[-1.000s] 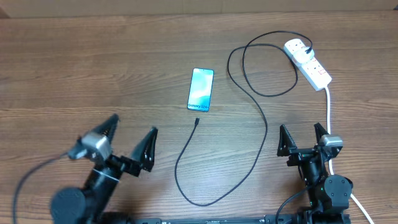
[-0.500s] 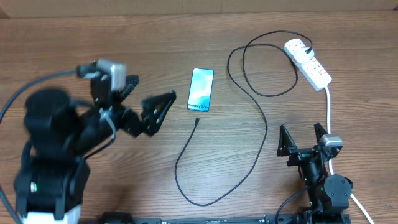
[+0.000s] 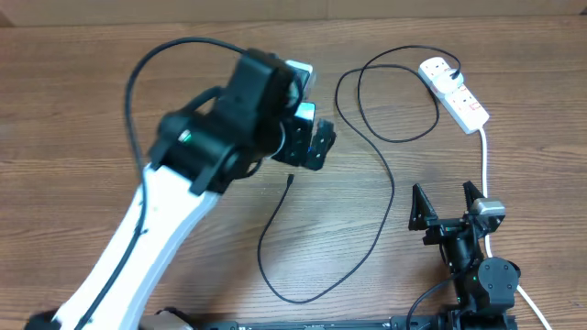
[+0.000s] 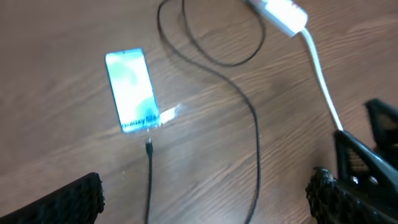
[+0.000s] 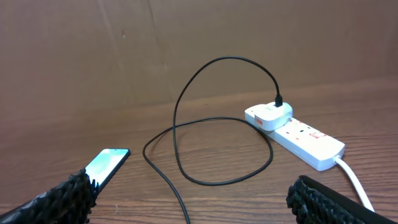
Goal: Plug charger to phone and switch on socket
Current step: 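Move the left gripper forward over the phone and lower onto it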
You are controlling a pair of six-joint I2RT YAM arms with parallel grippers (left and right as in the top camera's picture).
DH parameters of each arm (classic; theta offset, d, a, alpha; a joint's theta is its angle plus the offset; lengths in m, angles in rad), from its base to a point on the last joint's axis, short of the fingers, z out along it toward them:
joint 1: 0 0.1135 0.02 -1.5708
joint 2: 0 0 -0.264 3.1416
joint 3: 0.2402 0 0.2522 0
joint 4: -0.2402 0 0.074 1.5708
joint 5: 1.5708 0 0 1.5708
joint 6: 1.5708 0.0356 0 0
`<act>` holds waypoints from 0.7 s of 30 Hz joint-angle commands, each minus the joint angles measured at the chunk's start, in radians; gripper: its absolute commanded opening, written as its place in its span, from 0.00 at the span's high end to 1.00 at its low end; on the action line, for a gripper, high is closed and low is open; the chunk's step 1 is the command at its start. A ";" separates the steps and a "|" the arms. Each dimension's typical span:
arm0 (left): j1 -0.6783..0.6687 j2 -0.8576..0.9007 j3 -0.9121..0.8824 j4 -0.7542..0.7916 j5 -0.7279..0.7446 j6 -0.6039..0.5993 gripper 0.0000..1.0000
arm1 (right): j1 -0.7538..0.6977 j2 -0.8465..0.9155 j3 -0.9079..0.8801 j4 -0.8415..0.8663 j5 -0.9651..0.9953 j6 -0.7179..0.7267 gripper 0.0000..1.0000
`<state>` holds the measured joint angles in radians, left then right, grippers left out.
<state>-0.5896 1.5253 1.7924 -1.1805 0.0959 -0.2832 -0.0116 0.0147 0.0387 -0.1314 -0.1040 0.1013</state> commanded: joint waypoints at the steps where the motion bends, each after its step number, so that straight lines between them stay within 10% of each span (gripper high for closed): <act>1: 0.000 0.135 0.159 -0.115 -0.043 -0.123 0.00 | 0.005 -0.011 -0.007 0.005 0.006 0.004 0.00; 21: 0.002 0.575 0.331 -0.181 -0.242 -0.166 0.00 | 0.005 -0.011 -0.007 0.005 0.006 0.004 0.00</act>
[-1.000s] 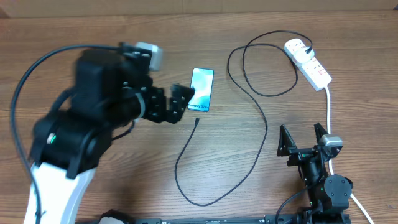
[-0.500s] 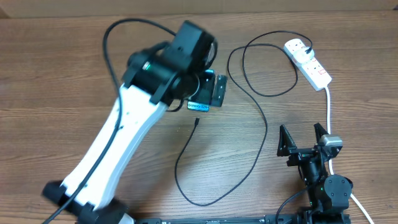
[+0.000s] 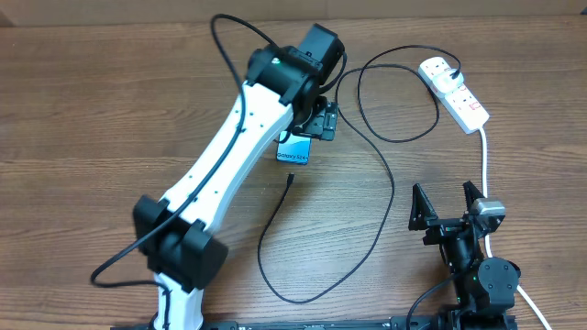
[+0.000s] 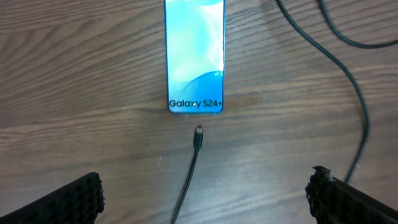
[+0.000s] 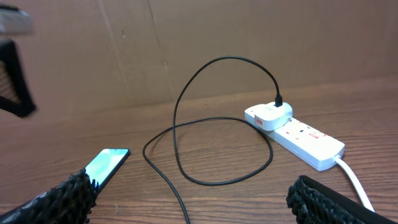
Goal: Plug charger to phone and switch on socket
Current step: 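Move the left gripper forward over the phone and lower onto it, then close the left gripper on the phone's sides and adjust the grip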
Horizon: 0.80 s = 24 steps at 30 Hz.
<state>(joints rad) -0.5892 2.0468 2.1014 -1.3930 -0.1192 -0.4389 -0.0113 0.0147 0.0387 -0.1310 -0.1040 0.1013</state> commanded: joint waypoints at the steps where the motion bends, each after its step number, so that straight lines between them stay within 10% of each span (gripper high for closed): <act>1: 0.003 0.066 0.022 0.046 -0.027 -0.010 0.00 | 0.005 -0.011 -0.007 0.004 0.006 0.004 0.00; 24: 0.098 0.288 0.019 0.143 0.104 0.045 0.00 | 0.005 -0.011 -0.007 0.004 0.006 0.004 0.00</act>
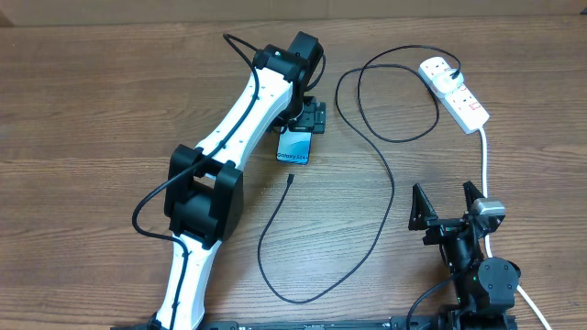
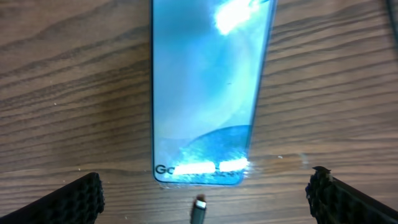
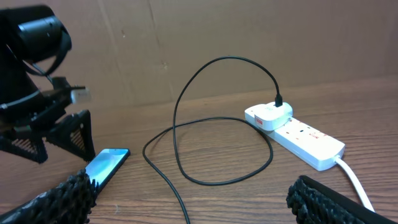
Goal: Plug charger to phone and switch on socket
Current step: 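Close the left gripper on the phone's sides and adjust the grip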
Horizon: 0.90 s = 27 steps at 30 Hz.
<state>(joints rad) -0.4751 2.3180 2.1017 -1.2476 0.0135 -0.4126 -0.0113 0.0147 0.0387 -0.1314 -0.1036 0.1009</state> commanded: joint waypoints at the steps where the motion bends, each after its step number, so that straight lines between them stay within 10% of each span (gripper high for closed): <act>1: -0.022 0.017 0.016 0.002 -0.059 0.016 0.00 | 0.005 -0.011 -0.007 0.005 0.006 0.004 0.00; 27: -0.032 0.018 0.012 0.117 -0.090 -0.045 0.00 | 0.005 -0.011 -0.007 0.005 0.006 0.004 0.00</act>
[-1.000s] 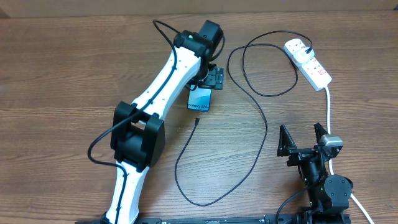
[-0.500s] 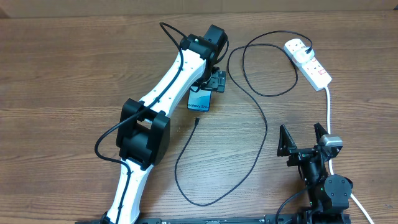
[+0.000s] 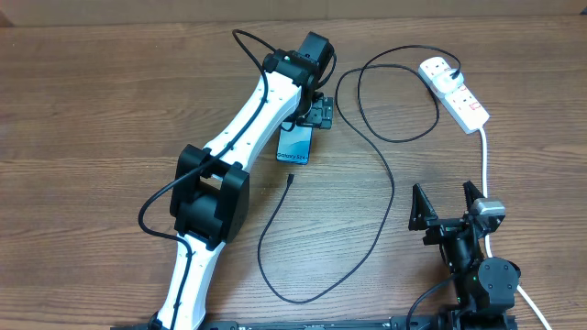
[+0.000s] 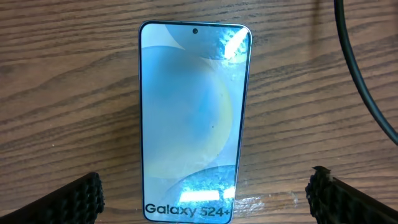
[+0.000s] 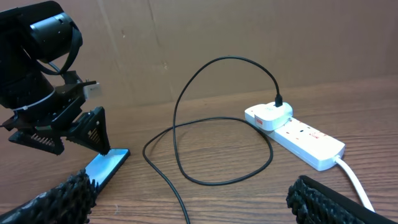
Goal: Plug charger to phone and switch on socket
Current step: 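Close the left gripper on the phone's sides and adjust the grip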
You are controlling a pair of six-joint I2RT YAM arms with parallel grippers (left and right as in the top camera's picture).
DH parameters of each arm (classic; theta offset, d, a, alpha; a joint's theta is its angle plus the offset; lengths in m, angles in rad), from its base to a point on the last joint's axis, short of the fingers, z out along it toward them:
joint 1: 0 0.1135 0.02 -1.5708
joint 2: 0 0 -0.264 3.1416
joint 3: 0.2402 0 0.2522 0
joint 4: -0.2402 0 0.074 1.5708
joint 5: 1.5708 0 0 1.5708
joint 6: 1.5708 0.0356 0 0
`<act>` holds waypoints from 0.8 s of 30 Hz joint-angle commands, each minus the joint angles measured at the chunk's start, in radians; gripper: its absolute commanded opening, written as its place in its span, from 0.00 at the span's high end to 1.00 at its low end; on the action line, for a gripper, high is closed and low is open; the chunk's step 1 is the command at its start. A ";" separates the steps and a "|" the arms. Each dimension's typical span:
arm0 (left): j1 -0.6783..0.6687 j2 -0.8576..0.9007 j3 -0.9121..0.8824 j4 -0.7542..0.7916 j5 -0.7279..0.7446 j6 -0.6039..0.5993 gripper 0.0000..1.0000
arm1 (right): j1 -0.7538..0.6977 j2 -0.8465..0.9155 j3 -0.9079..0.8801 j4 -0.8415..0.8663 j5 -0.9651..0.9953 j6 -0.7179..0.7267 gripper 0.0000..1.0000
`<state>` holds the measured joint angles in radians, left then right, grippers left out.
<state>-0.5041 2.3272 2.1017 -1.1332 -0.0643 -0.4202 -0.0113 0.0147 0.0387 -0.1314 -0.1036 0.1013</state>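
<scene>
The phone [image 3: 293,148] lies face up on the table with its screen lit, and it fills the middle of the left wrist view [image 4: 193,118]. My left gripper [image 3: 318,111] hovers open just over its far end, one finger on each side [image 4: 69,200], nothing held. The black charger cable's loose plug tip [image 3: 290,180] lies just short of the phone's near end, apart from it. The cable [image 3: 388,192] loops back to the adapter [image 5: 268,116] in the white power strip [image 3: 457,93]. My right gripper [image 3: 447,207] stands open near the front right.
The power strip's white lead [image 3: 485,160] runs down the right side past my right arm. The cable forms a loop [image 5: 205,149] between the phone and the strip. The left arm [image 3: 238,156] stretches diagonally across the table's middle.
My left gripper has shifted along the phone toward its far end. The whole screen now shows in the wrist view and the plug tip has left it. The right arm has not moved.
The left wrist was first high up, with the phone small and far off. Then it was lower, over the phone's near end and the plug tip. Then it was close above that end, and now over the whole screen. The right gripper stayed open and still.
</scene>
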 commanded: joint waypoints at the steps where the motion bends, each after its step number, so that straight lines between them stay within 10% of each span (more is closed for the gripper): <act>1: -0.005 0.008 0.012 0.006 -0.013 -0.045 0.00 | 0.005 -0.011 -0.007 0.004 0.006 0.004 0.00; 24: -0.008 0.009 -0.039 0.080 -0.016 -0.038 0.00 | 0.005 -0.011 -0.007 0.004 0.006 0.004 0.00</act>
<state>-0.5045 2.3272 2.0865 -1.0607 -0.0647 -0.4648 -0.0113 0.0147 0.0387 -0.1314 -0.1040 0.1013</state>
